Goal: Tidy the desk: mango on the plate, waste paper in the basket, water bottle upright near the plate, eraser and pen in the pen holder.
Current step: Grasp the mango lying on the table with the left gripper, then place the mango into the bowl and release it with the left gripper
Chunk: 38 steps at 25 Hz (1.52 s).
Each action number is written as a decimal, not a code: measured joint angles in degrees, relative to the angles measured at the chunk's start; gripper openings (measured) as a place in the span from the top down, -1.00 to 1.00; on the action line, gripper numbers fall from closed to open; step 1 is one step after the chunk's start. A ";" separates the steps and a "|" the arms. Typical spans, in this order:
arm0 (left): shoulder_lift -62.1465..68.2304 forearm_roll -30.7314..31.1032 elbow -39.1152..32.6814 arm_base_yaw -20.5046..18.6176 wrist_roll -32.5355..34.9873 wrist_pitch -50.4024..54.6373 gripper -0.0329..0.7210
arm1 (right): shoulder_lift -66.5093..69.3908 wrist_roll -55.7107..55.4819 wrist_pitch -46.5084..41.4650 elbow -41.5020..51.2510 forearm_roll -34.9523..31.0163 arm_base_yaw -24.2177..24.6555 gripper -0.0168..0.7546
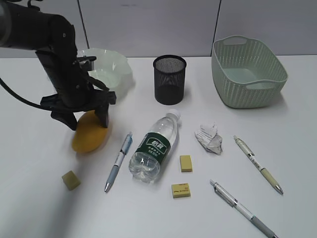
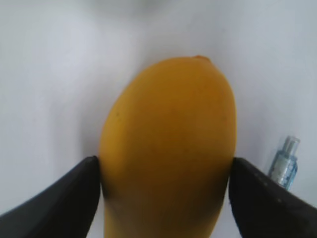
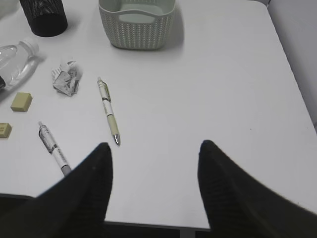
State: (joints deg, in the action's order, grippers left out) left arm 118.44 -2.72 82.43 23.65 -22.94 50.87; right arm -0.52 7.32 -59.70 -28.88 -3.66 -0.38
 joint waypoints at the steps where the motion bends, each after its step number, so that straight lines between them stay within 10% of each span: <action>1: 0.09 -0.14 0.01 0.00 0.00 0.00 -0.70 | 0.00 0.00 0.00 0.00 0.00 0.00 -0.20; 38: -7.48 -0.74 0.12 -0.11 3.00 14.33 -0.62 | 0.00 0.00 0.00 0.00 0.00 0.00 -0.20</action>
State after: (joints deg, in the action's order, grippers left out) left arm 110.96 -3.46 82.54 23.54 -19.94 65.20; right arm -0.52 7.32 -59.70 -28.88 -3.66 -0.38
